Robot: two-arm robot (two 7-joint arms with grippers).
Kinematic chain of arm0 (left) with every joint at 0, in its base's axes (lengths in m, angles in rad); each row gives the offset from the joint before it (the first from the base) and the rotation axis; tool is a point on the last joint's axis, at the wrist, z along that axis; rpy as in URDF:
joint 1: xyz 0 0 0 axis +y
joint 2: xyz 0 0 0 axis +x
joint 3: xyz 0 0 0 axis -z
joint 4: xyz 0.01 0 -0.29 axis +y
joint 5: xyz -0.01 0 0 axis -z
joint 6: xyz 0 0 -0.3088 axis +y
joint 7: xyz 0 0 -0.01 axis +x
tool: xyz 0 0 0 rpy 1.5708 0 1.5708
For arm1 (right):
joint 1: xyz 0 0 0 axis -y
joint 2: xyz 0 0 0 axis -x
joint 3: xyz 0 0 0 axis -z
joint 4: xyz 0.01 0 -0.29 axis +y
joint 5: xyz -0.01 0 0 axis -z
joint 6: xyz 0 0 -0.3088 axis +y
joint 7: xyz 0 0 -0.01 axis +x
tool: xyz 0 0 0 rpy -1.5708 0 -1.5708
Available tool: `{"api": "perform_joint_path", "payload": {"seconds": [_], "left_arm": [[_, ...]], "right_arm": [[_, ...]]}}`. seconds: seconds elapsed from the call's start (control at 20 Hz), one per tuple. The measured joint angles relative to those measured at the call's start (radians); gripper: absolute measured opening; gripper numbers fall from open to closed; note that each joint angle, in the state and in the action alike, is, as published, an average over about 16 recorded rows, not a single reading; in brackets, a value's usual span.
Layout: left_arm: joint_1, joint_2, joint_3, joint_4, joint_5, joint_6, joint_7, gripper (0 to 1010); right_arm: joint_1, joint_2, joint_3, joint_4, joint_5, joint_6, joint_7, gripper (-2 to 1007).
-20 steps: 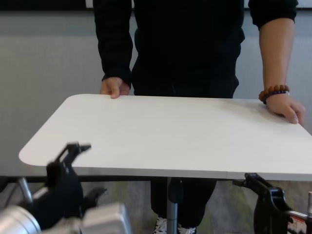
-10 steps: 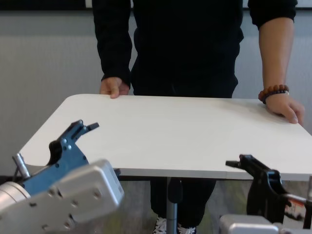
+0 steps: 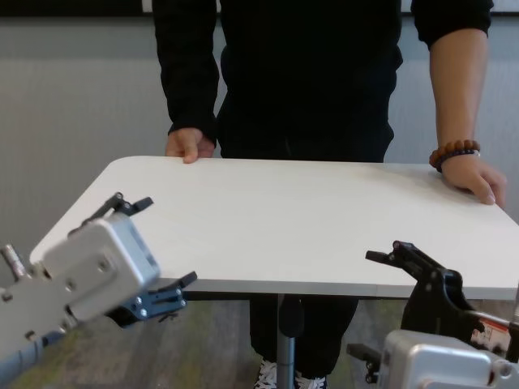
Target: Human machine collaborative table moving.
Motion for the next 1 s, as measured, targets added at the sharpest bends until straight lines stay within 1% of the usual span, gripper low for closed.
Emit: {"api": "perform_joint_path", "payload": {"seconds": [0.2,0.35,0.7,0.9,1.0], "left_arm": [[-0.001,-0.005,-0.018,0.003,-0.036,-0.019,-0.022,1001],[-0.003,-0.011,-0.029,0.004,-0.05,-0.03,-0.032,1001],[-0.007,-0.025,-0.044,-0.009,-0.054,-0.048,-0.04,1001],[-0.011,-0.034,-0.052,-0.019,-0.055,-0.056,-0.045,1001],[-0.013,-0.037,-0.057,-0.025,-0.055,-0.059,-0.047,1001]], "right_arm": [[0.0,-0.001,0.014,0.008,0.042,-0.046,-0.014,1000],[0.001,-0.002,0.027,0.016,0.075,-0.082,-0.025,1000],[0.008,-0.013,0.065,0.031,0.152,-0.168,-0.055,1000],[0.015,-0.023,0.084,0.038,0.188,-0.215,-0.069,1000],[0.019,-0.028,0.093,0.039,0.2,-0.233,-0.076,1000]]}}
